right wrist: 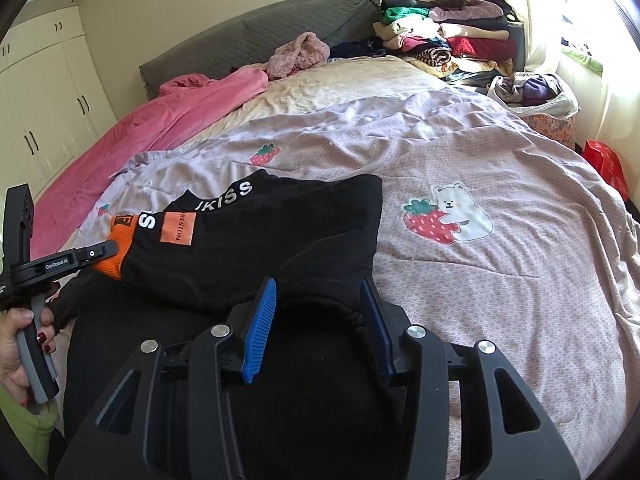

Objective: Fold small clothes
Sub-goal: 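Lower the cuff onto the shirt front and open the right tool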

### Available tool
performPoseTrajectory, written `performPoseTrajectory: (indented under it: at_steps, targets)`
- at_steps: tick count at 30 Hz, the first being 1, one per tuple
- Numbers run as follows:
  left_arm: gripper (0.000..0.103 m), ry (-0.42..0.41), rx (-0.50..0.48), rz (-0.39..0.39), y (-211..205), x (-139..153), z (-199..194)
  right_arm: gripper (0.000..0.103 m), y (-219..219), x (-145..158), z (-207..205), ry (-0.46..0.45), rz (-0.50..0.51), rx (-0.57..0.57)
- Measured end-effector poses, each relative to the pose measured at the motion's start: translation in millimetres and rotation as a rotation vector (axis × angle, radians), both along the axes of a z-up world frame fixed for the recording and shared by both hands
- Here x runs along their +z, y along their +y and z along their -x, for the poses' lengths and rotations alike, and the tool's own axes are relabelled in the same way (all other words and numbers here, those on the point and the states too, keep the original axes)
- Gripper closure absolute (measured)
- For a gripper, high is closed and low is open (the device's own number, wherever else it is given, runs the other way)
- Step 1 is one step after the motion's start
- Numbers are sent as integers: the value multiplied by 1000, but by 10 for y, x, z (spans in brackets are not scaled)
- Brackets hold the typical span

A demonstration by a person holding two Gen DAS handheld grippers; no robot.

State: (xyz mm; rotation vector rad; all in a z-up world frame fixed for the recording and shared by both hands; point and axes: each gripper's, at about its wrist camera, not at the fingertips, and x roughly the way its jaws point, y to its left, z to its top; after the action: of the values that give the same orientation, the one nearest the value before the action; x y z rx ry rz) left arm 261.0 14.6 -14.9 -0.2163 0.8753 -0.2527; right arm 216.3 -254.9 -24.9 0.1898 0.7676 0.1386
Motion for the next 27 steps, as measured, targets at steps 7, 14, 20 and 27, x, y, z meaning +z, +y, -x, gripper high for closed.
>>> performPoseTrajectory:
  at_steps: [7, 14, 20, 27]
  targets:
    - [97, 14, 15, -14, 95, -66, 10, 59, 45, -55, -26, 16, 7, 11]
    - [94, -6, 30, -50, 163, -16, 64, 59, 82, -46, -29, 19, 24, 24]
    - [94, -24, 55, -53, 294, 70, 138, 53, 83, -42, -18, 15, 25, 26]
    - [81, -23, -52, -80, -62, 66, 149, 49, 98, 20, -46, 4, 47, 22]
